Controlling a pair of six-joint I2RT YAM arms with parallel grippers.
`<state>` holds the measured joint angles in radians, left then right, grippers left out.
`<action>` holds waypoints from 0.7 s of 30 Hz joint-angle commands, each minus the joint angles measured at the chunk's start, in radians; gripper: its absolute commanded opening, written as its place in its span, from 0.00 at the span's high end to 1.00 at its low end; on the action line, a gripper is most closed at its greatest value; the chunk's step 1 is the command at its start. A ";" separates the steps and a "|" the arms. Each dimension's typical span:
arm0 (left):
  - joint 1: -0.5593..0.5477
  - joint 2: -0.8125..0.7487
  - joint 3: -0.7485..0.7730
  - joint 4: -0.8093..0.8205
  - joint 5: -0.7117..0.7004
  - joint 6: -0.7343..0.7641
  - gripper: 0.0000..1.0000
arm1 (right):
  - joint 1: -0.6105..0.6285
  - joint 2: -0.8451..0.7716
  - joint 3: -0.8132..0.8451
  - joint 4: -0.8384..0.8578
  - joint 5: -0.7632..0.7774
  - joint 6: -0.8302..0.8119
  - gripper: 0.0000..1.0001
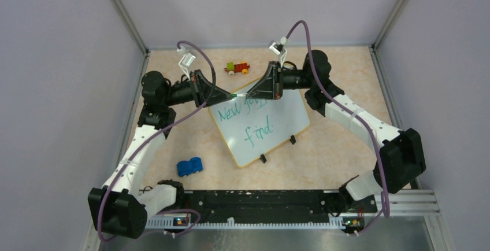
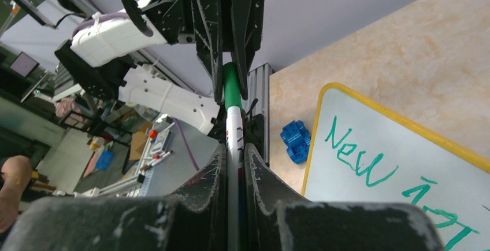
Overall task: Write a sentence on the whiteboard
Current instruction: Insert the pen cap into the whiteboard marker.
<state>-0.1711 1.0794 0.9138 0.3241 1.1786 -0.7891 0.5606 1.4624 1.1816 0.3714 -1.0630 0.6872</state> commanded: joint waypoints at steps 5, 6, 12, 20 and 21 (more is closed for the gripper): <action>-0.040 0.035 0.012 0.003 -0.047 -0.006 1.00 | 0.062 0.023 0.095 0.031 0.067 -0.005 1.00; -0.044 0.038 0.008 0.006 -0.046 -0.009 1.00 | 0.073 0.029 0.106 0.010 0.064 -0.021 1.00; -0.058 0.047 -0.034 0.140 -0.019 -0.102 1.00 | 0.131 0.053 0.138 -0.032 0.036 -0.063 1.00; -0.075 0.064 -0.047 0.220 -0.002 -0.154 1.00 | 0.168 0.078 0.145 0.009 0.009 -0.027 1.00; -0.076 0.066 -0.049 0.223 -0.003 -0.156 1.00 | 0.174 0.079 0.146 0.011 0.007 -0.027 1.00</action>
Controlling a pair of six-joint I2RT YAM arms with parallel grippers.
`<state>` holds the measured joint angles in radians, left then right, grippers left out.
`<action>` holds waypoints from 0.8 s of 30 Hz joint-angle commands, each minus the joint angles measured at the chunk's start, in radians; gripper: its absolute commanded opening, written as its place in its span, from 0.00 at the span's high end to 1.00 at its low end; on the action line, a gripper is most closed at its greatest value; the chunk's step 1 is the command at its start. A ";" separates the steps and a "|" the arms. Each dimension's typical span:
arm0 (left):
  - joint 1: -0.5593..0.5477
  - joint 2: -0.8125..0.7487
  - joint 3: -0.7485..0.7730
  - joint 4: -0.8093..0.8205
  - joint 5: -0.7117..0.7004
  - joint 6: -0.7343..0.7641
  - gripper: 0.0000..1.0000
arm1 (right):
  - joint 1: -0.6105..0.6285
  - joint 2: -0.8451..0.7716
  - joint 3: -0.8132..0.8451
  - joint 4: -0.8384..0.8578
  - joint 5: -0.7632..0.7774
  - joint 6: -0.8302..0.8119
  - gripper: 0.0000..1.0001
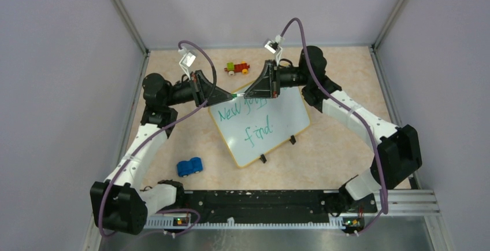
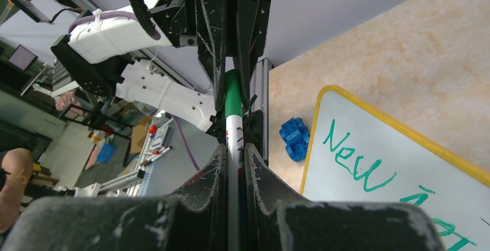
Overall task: Write a sentence on the whiteboard
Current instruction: Insert the pen cap into the whiteboard marker.
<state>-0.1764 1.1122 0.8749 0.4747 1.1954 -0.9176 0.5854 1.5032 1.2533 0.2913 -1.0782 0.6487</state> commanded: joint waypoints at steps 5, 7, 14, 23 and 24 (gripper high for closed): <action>-0.079 0.035 -0.018 0.074 -0.023 -0.032 1.00 | 0.170 0.053 0.088 0.097 0.015 0.021 1.00; -0.081 0.035 -0.022 0.074 -0.027 -0.033 1.00 | 0.173 0.058 0.100 0.100 0.014 0.028 1.00; -0.085 0.041 -0.024 0.091 -0.028 -0.045 1.00 | 0.200 0.070 0.113 0.085 0.014 0.020 1.00; -0.073 0.013 -0.007 -0.043 -0.041 0.080 0.96 | 0.163 0.041 0.118 -0.021 0.025 -0.060 1.00; -0.065 0.006 0.006 -0.105 -0.055 0.126 0.96 | 0.146 0.030 0.108 -0.021 0.025 -0.060 1.00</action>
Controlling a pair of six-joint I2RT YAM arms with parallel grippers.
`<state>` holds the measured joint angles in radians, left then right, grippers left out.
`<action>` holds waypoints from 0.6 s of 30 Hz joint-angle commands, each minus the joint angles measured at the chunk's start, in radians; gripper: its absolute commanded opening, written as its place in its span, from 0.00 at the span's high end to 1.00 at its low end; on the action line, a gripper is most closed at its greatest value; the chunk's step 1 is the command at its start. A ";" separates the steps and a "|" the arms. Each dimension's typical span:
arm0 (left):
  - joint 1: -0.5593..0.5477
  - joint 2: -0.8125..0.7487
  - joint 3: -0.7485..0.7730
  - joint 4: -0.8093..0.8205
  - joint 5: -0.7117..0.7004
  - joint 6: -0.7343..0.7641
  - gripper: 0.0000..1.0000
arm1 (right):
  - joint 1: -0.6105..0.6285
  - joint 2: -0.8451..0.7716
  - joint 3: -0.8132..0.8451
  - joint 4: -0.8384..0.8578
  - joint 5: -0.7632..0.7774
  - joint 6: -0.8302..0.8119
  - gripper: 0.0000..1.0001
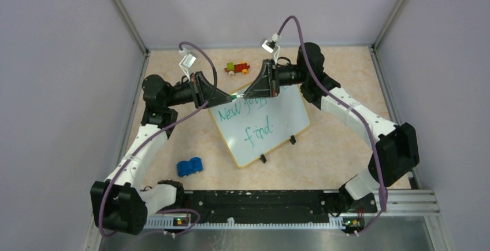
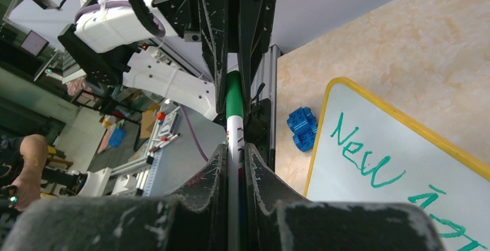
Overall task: Write a sentence on the whiteboard
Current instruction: Insert the pen cap into the whiteboard marker.
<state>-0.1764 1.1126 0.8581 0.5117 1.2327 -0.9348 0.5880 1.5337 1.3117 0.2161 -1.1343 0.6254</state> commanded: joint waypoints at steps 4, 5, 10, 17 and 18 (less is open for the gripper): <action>-0.034 -0.015 0.055 -0.260 -0.119 0.249 0.97 | 0.074 -0.048 0.013 0.053 0.078 -0.037 1.00; -0.030 -0.018 0.061 -0.271 -0.123 0.262 0.96 | 0.060 -0.058 0.006 0.051 0.076 -0.038 1.00; -0.015 -0.019 0.097 -0.303 -0.132 0.282 0.78 | 0.001 -0.101 -0.033 0.054 0.068 -0.034 1.00; 0.015 -0.006 0.160 -0.337 -0.132 0.300 0.23 | -0.073 -0.129 -0.045 0.063 0.058 -0.009 1.00; 0.021 -0.005 0.172 -0.345 -0.133 0.304 0.18 | -0.087 -0.134 -0.049 0.066 0.057 -0.003 1.00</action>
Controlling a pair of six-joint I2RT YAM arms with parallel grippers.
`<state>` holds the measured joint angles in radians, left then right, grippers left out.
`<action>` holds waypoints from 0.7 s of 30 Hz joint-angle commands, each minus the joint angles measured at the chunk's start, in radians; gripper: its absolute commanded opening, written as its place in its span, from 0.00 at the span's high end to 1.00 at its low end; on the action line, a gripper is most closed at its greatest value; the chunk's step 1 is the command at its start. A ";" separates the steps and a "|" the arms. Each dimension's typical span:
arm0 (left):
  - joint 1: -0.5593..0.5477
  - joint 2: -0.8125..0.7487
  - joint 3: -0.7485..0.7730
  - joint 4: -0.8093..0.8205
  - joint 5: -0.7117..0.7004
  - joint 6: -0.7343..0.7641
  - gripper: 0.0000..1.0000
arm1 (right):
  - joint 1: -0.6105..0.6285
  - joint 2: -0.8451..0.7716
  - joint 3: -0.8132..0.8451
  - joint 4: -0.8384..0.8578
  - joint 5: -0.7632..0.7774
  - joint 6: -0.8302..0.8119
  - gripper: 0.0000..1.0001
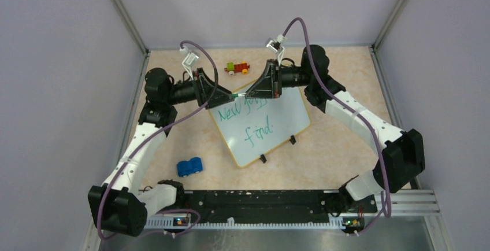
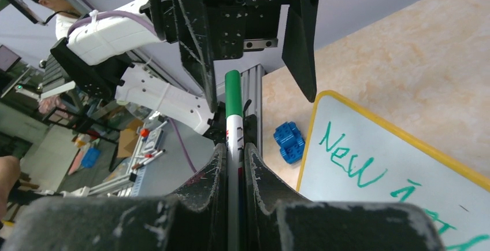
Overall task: Write a sentence on the whiteboard
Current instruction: Insert the pen cap into the whiteboard marker, then put down the whiteboard marker at the center of the board.
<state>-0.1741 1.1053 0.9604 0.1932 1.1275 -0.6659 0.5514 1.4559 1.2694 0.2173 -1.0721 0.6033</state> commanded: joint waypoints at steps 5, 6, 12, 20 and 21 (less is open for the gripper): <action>0.050 -0.001 0.106 -0.056 -0.033 0.057 0.01 | -0.155 -0.087 -0.047 0.071 -0.018 0.040 1.00; 0.056 -0.002 0.110 -0.058 -0.032 0.060 0.01 | -0.182 -0.095 -0.057 0.069 -0.018 0.042 1.00; 0.103 0.008 0.155 -0.130 -0.051 0.120 0.01 | -0.434 -0.161 -0.094 -0.108 0.058 -0.068 1.00; 0.132 0.003 0.215 -0.277 -0.123 0.235 0.01 | -0.805 -0.172 -0.124 -0.443 0.281 -0.349 1.00; 0.137 0.002 0.215 -0.289 -0.133 0.246 0.01 | -0.841 -0.164 -0.138 -0.457 0.301 -0.363 1.00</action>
<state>-0.0551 1.1175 1.1316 -0.0299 1.0485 -0.4984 -0.1707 1.3117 1.1656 -0.1020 -0.8959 0.3752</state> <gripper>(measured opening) 0.987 0.090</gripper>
